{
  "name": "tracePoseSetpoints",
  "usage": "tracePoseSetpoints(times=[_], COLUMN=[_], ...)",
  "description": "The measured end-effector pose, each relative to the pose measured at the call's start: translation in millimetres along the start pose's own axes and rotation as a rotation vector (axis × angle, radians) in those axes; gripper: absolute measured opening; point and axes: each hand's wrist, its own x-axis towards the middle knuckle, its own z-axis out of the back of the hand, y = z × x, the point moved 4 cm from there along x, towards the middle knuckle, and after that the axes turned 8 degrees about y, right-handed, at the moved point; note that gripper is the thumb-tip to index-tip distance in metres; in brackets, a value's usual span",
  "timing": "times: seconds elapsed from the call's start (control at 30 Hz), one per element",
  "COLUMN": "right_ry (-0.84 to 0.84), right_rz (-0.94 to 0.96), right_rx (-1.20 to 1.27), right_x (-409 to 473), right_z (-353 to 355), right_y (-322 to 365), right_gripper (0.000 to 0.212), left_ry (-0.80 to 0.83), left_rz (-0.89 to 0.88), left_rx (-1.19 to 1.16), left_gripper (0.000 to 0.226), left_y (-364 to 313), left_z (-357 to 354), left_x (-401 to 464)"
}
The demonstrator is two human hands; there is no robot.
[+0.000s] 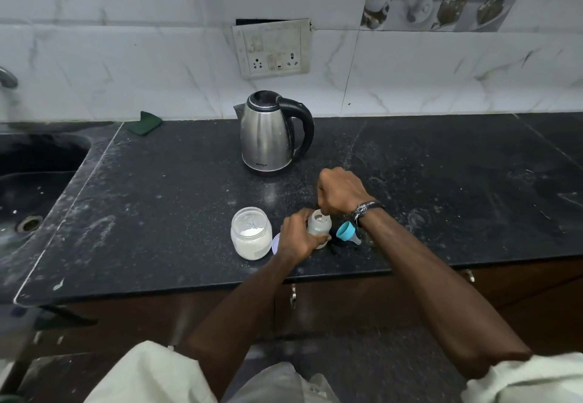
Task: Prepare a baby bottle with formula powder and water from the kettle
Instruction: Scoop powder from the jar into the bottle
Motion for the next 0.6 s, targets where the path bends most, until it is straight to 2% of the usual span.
tracePoseSetpoints(times=[0.13,0.23,0.37,0.47,0.6], right_ry=[0.06,0.009,0.068,-0.005,0.054], right_rz=[-0.011,-0.036,-0.036,-0.051,-0.05], right_rx=[0.062,0.035,0.087,0.055,0.092], right_x=[-0.6,-1.6,-2.5,-3.4,-4.4], right_z=[-2.5,1.6,-2.7,0.2,-4.8], right_y=[3.6,3.3,3.9,4.0,4.8], right_gripper=[0.02,0.025,0.019,0.021,0.017], left_ry=[-0.007,-0.005,-0.004,-0.008,-0.007], left_rz=[-0.004,0.003,-0.004,0.002,-0.005], left_rx=[0.04,0.035,0.049,0.04,0.044], left_gripper=[0.061,0.06,0.059,0.06,0.059], left_y=[-1.8,-1.8,-2.4,-2.8,-4.5], left_z=[0.5,0.1,0.5,0.6,0.5], left_x=[0.6,0.5,0.1,-0.6,-1.3])
